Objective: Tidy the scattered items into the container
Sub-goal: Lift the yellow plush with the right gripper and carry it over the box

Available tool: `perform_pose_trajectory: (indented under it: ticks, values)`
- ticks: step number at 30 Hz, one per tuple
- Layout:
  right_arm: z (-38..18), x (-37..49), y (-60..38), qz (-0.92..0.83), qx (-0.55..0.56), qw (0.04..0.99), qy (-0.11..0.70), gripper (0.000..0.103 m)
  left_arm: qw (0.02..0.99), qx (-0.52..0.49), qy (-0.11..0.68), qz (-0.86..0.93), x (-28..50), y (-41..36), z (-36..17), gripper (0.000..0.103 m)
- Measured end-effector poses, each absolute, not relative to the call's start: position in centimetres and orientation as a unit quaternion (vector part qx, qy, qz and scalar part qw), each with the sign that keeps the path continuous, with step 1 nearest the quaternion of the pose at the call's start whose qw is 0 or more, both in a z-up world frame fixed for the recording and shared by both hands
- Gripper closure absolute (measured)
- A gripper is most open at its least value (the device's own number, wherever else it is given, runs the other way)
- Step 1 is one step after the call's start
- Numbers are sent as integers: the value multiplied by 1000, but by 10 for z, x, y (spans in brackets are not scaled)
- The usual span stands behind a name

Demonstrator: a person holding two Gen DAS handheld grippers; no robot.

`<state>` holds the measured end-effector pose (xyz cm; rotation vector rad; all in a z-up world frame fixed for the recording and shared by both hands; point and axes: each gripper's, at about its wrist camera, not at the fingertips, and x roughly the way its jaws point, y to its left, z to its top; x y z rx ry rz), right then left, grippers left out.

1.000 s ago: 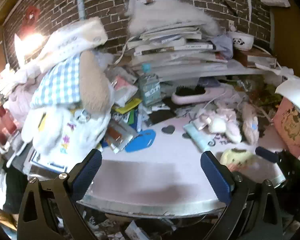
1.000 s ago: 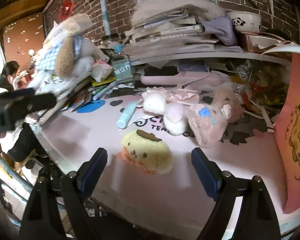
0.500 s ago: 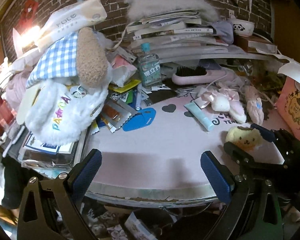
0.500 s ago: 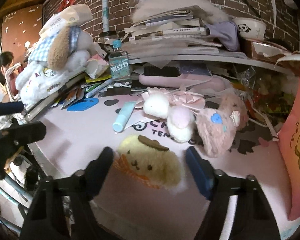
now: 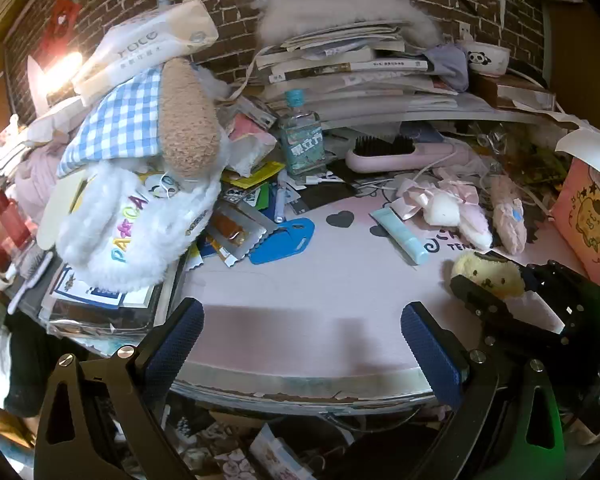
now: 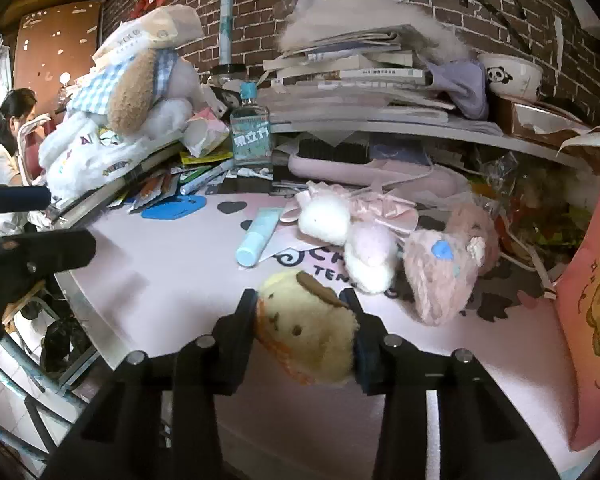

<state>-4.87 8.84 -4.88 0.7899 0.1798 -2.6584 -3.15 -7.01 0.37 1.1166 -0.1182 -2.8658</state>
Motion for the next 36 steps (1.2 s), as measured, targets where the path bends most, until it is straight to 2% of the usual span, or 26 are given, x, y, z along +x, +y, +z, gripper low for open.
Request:
perform_pose_trajectory:
  ticks: [12, 21, 36]
  values:
    - [-23, -40, 96, -951, 244, 179, 69, 68, 30, 362, -39, -931, -32, -68, 5, 4]
    - [20, -33, 106, -956, 219, 172, 90, 68, 17, 361, -45, -931, -35, -50, 11, 4]
    - [89, -13, 140, -958, 206, 197, 35, 68, -5, 343, -54, -938, -34, -22, 29, 4]
